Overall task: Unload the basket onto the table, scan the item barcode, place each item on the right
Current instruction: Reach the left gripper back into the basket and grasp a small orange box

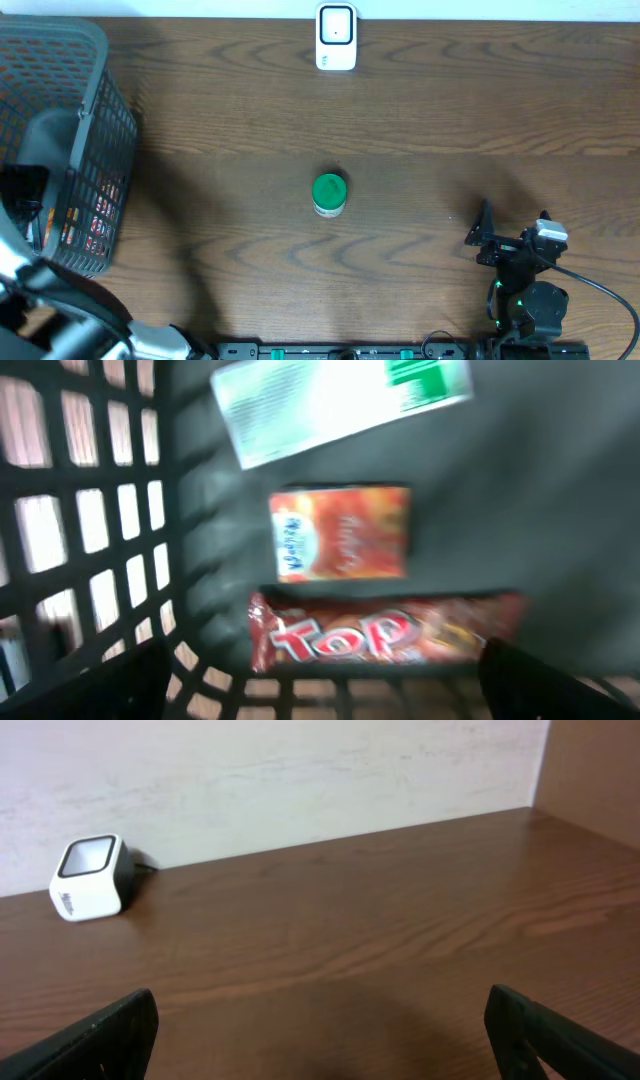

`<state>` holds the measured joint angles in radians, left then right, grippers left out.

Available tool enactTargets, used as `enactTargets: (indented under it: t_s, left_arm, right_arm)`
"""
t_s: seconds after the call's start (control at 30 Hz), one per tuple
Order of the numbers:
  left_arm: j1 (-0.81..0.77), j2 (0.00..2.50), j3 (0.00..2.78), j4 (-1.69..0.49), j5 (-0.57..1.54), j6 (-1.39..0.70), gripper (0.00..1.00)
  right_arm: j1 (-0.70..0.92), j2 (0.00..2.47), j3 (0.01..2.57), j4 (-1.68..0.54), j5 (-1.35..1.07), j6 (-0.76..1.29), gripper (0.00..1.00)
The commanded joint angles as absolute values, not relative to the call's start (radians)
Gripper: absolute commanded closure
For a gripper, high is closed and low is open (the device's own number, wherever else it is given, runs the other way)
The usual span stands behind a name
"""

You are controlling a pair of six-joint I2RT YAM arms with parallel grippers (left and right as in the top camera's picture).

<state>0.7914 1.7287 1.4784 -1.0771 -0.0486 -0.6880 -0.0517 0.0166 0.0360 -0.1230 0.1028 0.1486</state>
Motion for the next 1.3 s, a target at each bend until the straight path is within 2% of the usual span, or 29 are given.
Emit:
enactTargets:
  t_s: [0.0, 0.7, 1.27]
  left_arm:
    - [0.795, 1.789, 1.454, -1.079, -0.150, -0.777, 0.02]
    - [0.794, 1.836, 1.247, -0.740, -0.145, -0.762, 0.02]
    - [0.760, 1.971, 1.248, -0.679, -0.078, -0.714, 0.02]
  right_arm:
    - [-0.052, 0.007, 0.032, -0.124, 0.100, 0.141, 0.01]
    - [-0.052, 0.007, 0.032, -0.124, 0.100, 0.141, 0.01]
    - [-0.052, 0.007, 0.032, -0.124, 0.100, 0.141, 0.01]
